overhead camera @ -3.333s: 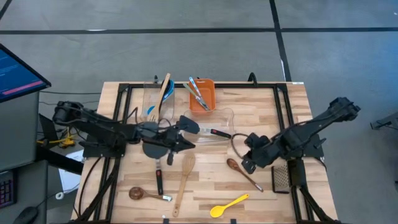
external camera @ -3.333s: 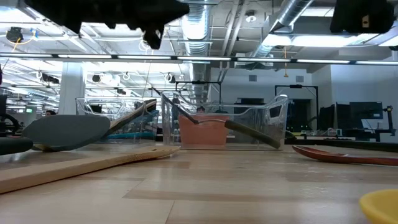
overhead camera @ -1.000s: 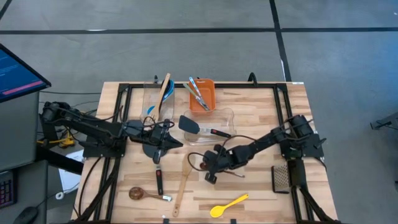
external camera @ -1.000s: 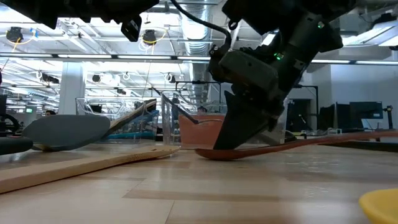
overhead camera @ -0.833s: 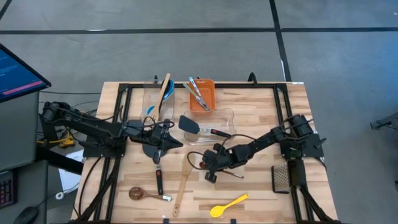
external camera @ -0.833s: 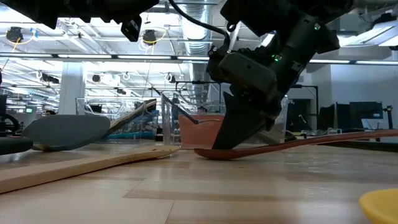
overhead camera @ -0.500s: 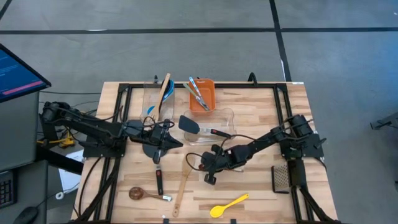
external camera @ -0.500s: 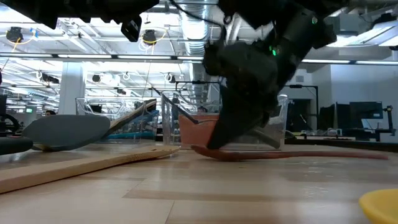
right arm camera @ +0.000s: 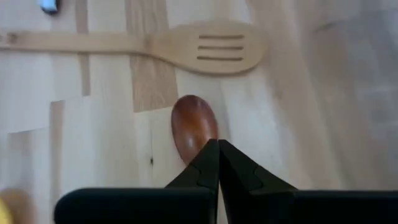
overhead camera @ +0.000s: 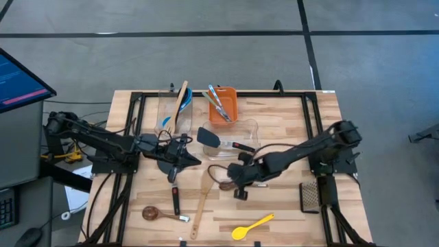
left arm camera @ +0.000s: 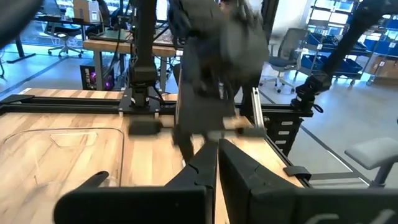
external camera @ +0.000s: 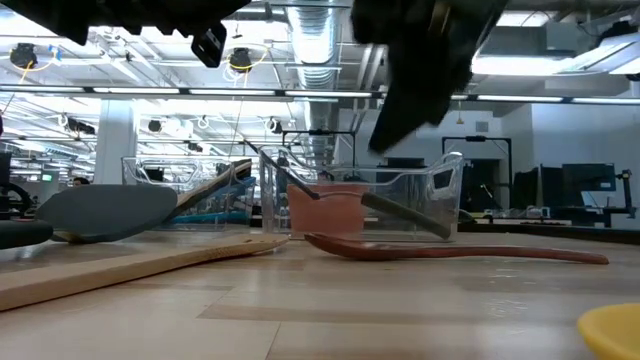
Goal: Pick & Place Kitchen Items
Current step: Adjust the bottom transparent bin
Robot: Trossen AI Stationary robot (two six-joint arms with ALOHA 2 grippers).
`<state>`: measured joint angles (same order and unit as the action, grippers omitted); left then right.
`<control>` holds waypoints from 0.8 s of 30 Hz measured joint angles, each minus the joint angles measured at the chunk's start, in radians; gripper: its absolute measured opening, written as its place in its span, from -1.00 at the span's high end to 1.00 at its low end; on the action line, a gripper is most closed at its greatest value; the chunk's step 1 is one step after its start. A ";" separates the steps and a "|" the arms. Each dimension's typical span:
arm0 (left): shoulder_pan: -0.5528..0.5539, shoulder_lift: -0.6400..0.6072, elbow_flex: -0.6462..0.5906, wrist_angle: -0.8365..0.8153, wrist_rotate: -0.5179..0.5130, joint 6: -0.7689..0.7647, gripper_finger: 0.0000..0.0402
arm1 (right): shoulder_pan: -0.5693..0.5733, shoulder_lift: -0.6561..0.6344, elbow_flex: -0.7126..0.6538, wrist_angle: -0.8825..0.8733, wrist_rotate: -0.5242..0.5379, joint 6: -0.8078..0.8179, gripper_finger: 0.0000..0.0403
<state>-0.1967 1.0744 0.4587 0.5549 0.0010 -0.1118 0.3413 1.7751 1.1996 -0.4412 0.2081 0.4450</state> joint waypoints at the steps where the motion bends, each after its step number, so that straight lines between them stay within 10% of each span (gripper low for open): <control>1: -0.001 0.000 0.000 -0.001 0.000 0.000 0.99 | 0.004 -0.033 0.001 -0.030 0.002 0.001 1.00; 24: 0.005 0.128 0.017 0.075 -0.090 0.002 0.99 | 0.367 -0.442 0.001 -0.396 0.506 0.100 1.00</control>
<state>-0.1915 1.2024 0.4754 0.6301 -0.0890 -0.1097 0.7084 1.3329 1.2007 -0.8369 0.7142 0.5448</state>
